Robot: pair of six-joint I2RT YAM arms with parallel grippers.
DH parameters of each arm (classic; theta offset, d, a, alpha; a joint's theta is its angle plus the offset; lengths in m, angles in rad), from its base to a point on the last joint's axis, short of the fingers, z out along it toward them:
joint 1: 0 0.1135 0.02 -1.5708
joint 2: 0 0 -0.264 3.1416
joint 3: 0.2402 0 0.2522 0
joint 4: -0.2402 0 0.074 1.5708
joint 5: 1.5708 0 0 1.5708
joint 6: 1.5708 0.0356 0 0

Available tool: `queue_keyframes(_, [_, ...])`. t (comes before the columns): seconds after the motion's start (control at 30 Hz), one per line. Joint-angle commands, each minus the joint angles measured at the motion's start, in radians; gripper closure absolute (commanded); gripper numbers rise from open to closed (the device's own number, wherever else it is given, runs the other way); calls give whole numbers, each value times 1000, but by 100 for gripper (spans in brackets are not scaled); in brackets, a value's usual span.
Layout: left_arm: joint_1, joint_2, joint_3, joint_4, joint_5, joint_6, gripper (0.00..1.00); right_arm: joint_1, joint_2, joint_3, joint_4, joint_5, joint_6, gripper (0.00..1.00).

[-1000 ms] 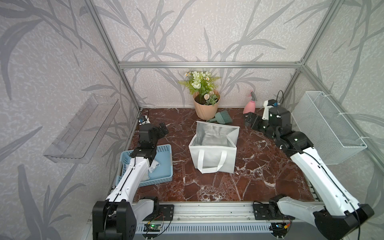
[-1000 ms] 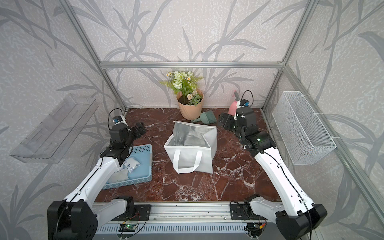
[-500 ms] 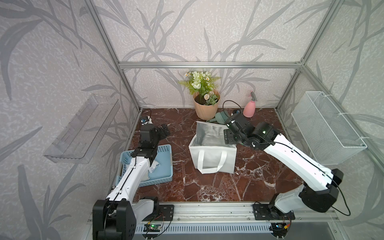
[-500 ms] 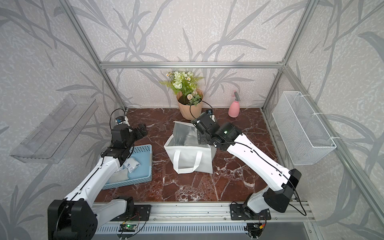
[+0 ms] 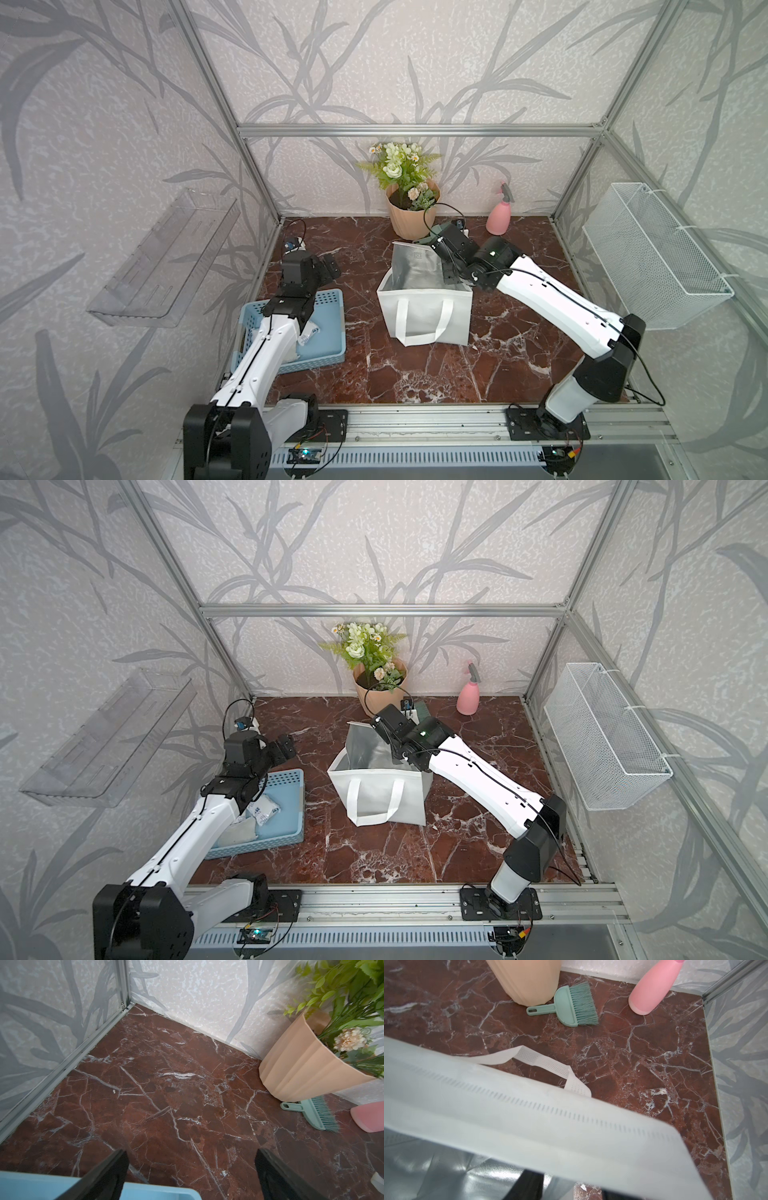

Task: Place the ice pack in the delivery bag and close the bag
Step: Adjust the delivery bag at the center of the board, then move the bin to the center of the board.

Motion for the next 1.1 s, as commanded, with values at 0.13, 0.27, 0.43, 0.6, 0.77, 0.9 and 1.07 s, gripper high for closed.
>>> queue_keyframes(0.13, [-5,-8,60,-297,-116,-4,6,-18,-74,-93,129,15,-74,100])
queue_keyframes(0.27, [-5,15,57,-419,-178,-15,11,-24,-117,-146,188,0,-113,100])
queue_keyframes(0.43, [-3,58,15,-450,-171,-35,20,-29,-167,-204,245,-7,-132,100])
queue_keyframes(0.6, [-8,200,8,-343,13,-19,26,-38,-207,-238,285,-21,-145,100])
queue_keyframes(0.77, [-48,380,38,-232,67,-11,27,-45,-231,-250,281,-11,-149,100])
queue_keyframes(0.9, [-140,494,124,-192,80,2,26,-52,-253,-265,277,-3,-145,100])
queue_keyframes(1.07, [-242,635,279,-167,89,-28,25,-76,-272,-286,273,3,-138,100])
